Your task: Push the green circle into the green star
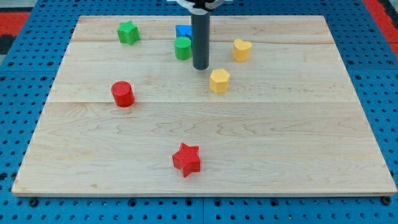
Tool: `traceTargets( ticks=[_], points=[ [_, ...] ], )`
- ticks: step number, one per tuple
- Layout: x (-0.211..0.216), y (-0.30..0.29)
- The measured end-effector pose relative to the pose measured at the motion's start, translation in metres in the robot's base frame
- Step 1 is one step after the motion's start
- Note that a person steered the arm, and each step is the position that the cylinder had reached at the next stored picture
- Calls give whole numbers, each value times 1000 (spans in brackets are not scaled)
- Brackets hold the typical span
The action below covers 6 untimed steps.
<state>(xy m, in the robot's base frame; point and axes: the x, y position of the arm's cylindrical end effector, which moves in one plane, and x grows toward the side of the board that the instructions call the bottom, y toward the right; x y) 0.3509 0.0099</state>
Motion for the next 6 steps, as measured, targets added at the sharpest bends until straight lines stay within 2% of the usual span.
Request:
traceTargets(
  ticks=[1, 2, 4, 5, 6],
  points=[
    [-12, 16],
    [-40, 2],
    [-44, -108],
    [-44, -122],
    [-23, -150]
  ],
)
